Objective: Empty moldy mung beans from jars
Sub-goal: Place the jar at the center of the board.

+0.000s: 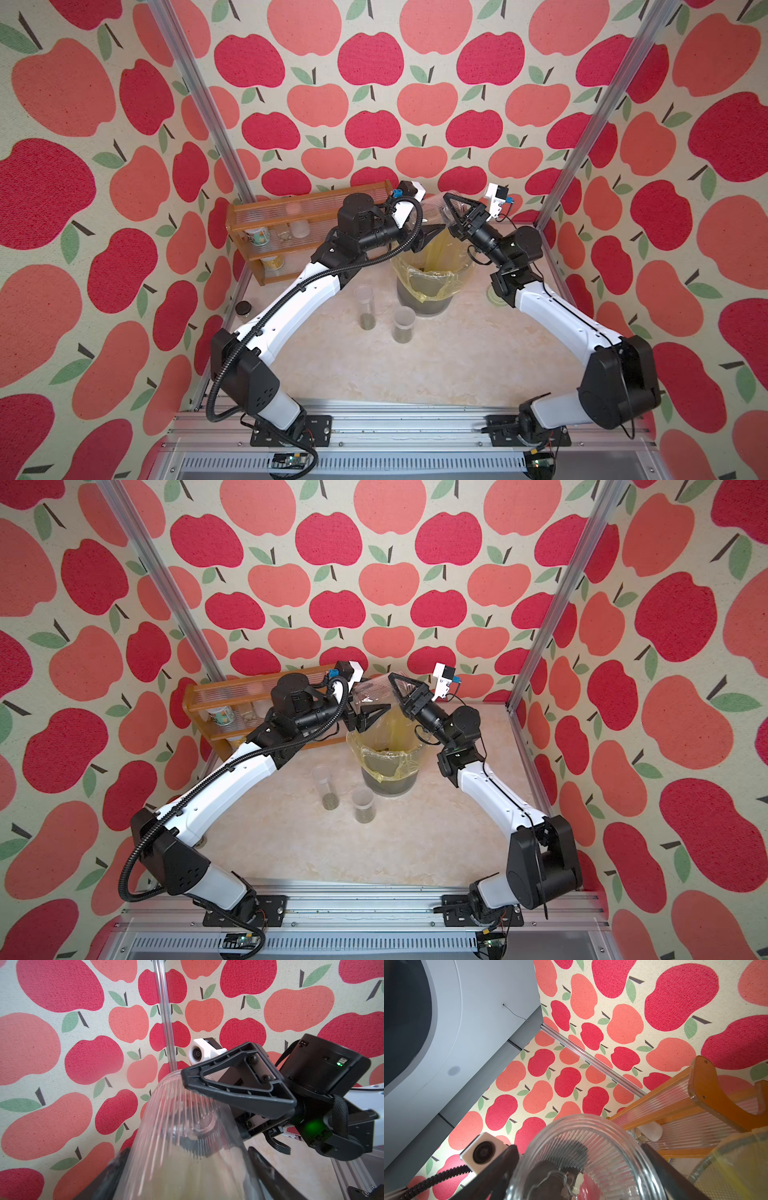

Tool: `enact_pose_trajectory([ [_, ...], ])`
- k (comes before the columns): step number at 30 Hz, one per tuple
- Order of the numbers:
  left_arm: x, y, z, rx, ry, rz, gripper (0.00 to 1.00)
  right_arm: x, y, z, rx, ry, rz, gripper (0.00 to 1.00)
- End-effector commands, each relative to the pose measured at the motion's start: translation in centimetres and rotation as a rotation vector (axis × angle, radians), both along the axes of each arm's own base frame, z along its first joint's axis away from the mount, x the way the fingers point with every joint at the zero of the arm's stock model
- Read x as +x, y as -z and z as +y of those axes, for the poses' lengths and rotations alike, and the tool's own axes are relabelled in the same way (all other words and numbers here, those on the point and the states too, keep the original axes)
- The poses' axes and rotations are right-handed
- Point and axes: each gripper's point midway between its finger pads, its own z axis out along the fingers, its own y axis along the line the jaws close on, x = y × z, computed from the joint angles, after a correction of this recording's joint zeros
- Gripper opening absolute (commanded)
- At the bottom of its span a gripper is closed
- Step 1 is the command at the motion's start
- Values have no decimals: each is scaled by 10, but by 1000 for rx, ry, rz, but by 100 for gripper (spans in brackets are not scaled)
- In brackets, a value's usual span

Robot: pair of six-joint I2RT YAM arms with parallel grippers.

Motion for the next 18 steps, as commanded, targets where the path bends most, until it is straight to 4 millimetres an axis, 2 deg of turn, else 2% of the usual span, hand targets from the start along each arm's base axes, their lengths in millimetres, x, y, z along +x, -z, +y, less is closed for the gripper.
enact_pose_trajectory([
  [1, -17, -30, -4, -56, 66, -104, 56, -11, -2, 16, -52, -65, -35, 95],
  [5, -15, -28, -3, -50, 63, -99, 56, -9, 5, 18, -63, -68, -9, 95],
  [12, -6, -25, 1, -44, 47, -84, 56, -6, 12, 19, -61, -76, 15, 73],
  [18, 4, -21, 2, -51, 37, -65, 56, -4, 14, 19, -60, -71, 32, 65],
])
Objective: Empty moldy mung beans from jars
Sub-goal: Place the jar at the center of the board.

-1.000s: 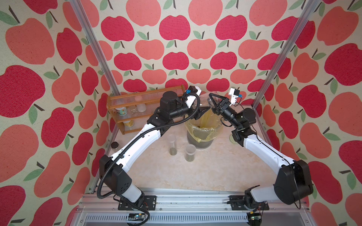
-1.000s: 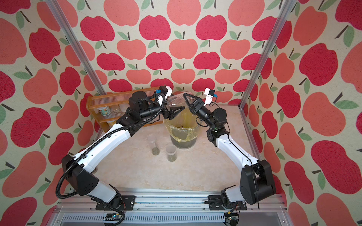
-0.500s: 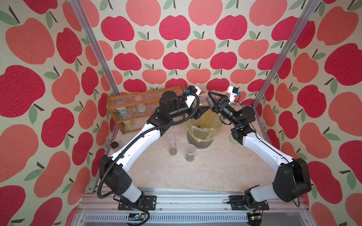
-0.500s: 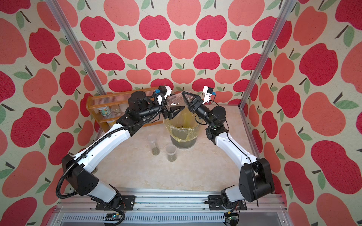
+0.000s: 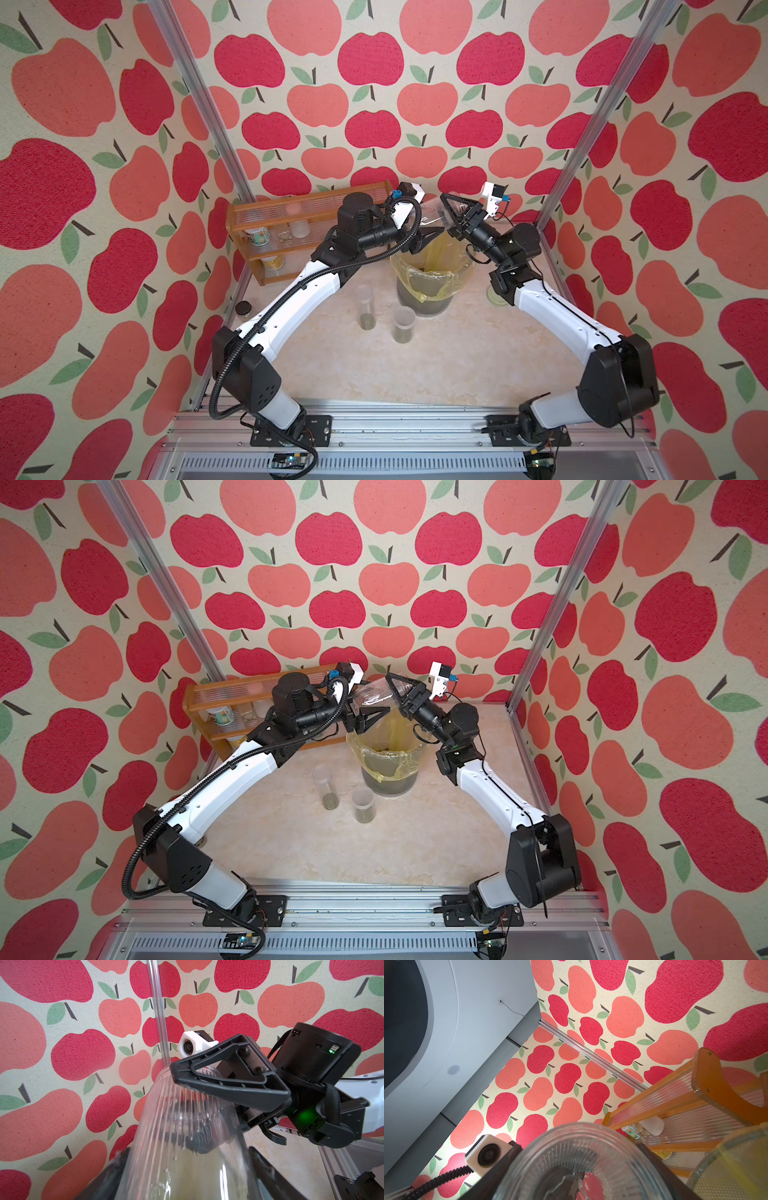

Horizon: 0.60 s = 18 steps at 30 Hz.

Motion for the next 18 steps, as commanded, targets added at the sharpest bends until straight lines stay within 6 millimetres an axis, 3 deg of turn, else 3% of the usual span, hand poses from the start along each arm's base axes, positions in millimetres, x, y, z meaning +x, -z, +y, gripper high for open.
enact_pose_trajectory([
  [1, 1, -31, 1, -67, 2, -88, 57, -6, 11, 13, -44, -49, 0, 64],
  [7, 8, -21, -3, -53, -1, -66, 65, -4, 3, 9, -20, -36, -7, 59],
  [15, 16, -8, -16, -14, -17, -32, 98, 2, -2, -3, -2, 14, -16, 54],
  [18, 22, 0, -18, 2, -28, -5, 100, 6, -5, -7, 3, 30, -18, 54],
])
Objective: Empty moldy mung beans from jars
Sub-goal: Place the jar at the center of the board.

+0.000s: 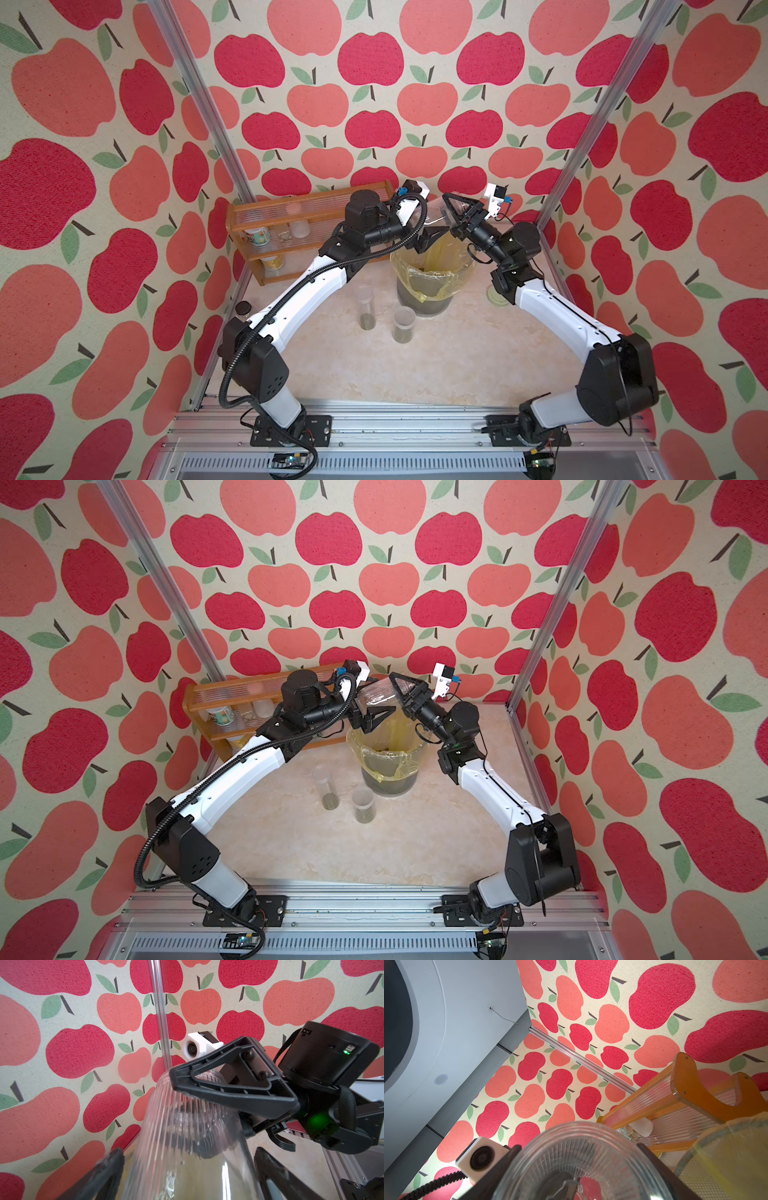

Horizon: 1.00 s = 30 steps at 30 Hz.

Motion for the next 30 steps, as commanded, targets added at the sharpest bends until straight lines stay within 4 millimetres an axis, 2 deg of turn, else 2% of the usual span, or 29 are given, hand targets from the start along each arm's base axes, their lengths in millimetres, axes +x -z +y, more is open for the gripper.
enact_pose_trajectory([
  [1, 6, -5, -5, -1, -21, -15, 100, -8, -14, 2, 11, -20, -56, 54],
  [7, 16, 1, 5, 23, -97, 13, 100, -5, -17, -7, 3, 4, -66, 53],
  [14, 19, -8, 40, 1, -196, 71, 100, -8, -19, -20, -86, 67, -105, 53],
  [22, 28, -23, 79, -28, -362, 137, 100, -21, -26, -30, -333, 184, -192, 53],
  [27, 31, -20, 85, -49, -378, 151, 100, -26, -28, -38, -405, 232, -217, 51],
  [30, 31, -17, 84, -46, -375, 159, 100, -28, -24, -45, -513, 278, -221, 50],
])
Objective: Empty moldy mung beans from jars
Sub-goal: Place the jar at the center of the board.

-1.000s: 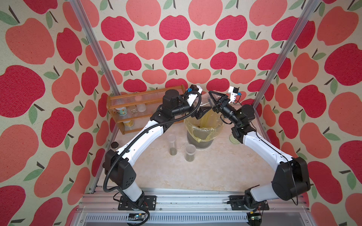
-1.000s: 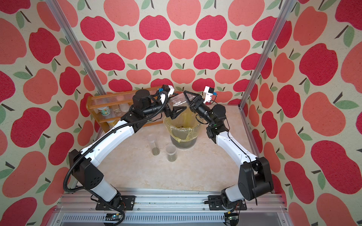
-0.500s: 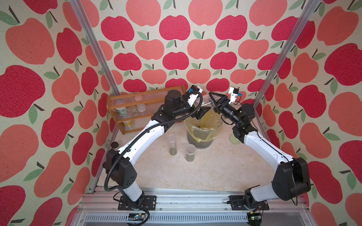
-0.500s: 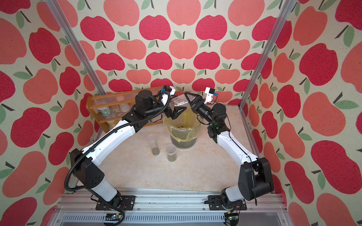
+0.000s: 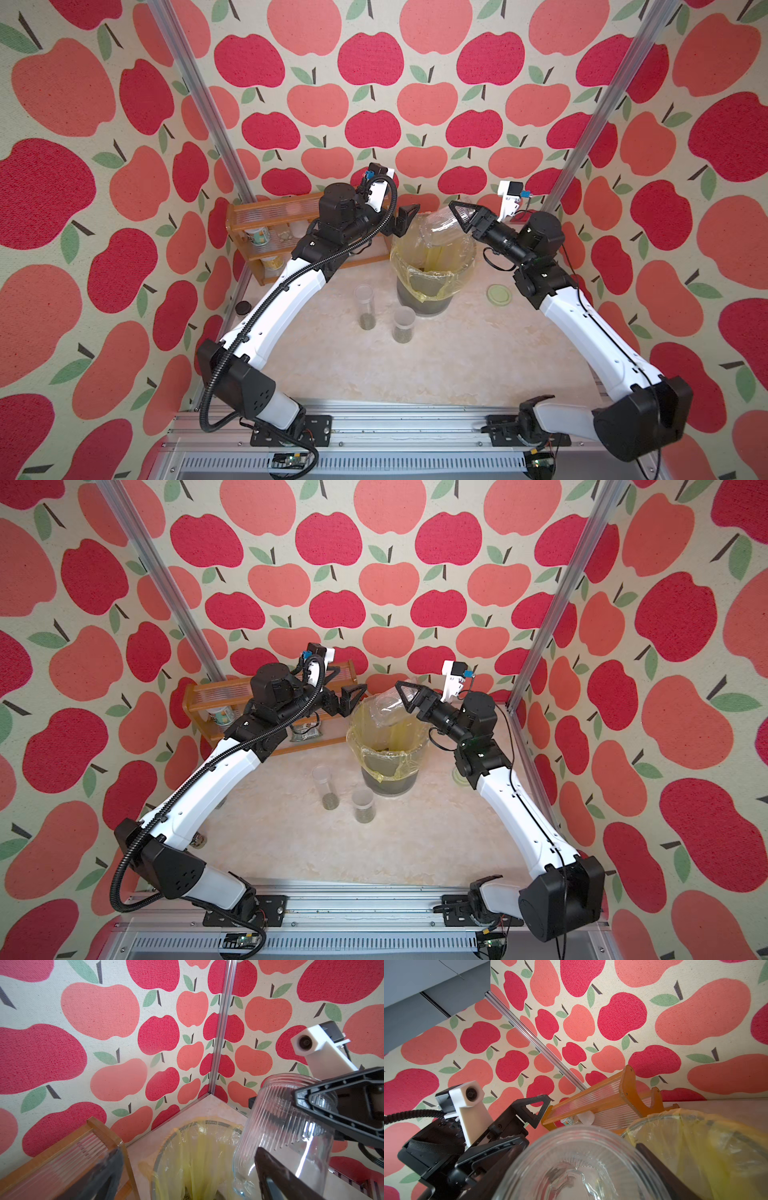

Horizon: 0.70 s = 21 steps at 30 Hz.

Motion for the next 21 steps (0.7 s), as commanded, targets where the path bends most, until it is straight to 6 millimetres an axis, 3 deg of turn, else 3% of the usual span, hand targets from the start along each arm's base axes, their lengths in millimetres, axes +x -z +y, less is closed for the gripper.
enact_pose_trajectory([
  [1, 2, 6, 6, -10, -26, 30, 100, -10, -21, -16, -129, 93, -104, 50],
  [8, -10, 1, 3, -10, 19, 17, 100, -17, -18, -49, -258, 229, -128, 50],
  [15, -85, -26, -10, 96, 173, -154, 100, -17, -10, -87, -234, 314, -98, 49],
  [21, -115, -25, -11, 142, 201, -155, 100, -19, -2, -123, -219, 418, -68, 47],
])
